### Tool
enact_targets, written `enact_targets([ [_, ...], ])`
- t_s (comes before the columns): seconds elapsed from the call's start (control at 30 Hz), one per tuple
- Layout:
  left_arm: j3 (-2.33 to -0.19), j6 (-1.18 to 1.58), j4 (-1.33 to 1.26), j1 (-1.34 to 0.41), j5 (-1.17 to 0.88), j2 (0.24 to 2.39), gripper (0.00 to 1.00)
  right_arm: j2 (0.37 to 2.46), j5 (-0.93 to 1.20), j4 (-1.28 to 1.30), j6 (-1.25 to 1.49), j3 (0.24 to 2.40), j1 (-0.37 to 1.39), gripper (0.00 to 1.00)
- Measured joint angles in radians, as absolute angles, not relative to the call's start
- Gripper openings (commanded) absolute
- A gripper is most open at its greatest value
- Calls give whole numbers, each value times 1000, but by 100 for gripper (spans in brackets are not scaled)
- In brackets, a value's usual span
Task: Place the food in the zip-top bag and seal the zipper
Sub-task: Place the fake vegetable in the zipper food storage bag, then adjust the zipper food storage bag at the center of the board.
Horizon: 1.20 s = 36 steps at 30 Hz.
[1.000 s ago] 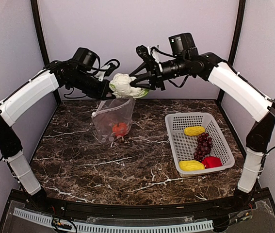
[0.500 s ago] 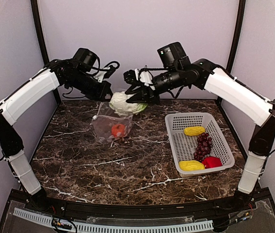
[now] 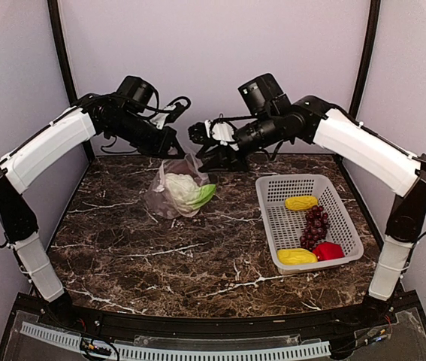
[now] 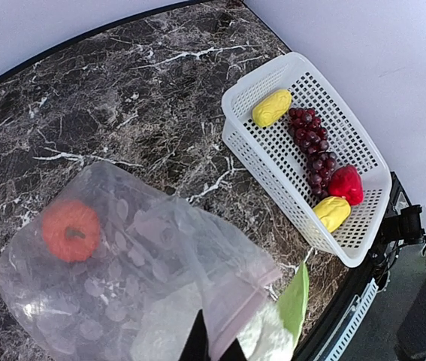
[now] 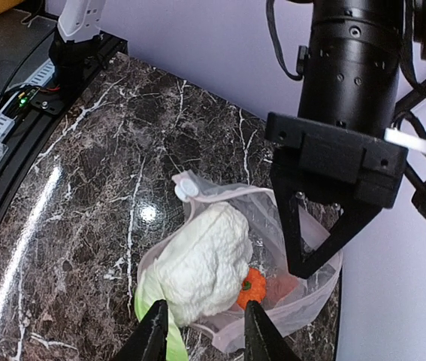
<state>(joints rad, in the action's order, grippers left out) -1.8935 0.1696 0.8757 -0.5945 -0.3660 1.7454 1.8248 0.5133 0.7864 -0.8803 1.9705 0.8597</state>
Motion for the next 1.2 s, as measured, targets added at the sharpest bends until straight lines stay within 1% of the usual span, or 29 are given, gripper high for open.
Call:
enact_targets([
  [0.1,-1892,170,868,-595,-366,1755,1,1824,526,800,-883,1979,876,33],
  [0.23,-1892,173,868,-593,-365,1778,1,1822,518,857,-914,1965,957,27],
  [0.43,-1892,194,868,-591,-363,1808,1,1812,453,888,-941,1819,1084,25],
  [0.67,-1892,206,868,-583,-364,1808,1,1812,303,822,-915,1711,1071,23],
  [0.77,-1892,214,869,-580,-369,1808,1,1812,241,769,-915,1682,1072,26],
  [1.2,-1930,271,885,-578,-441,1810,1,1819,17,564,-963,1576,1085,26],
])
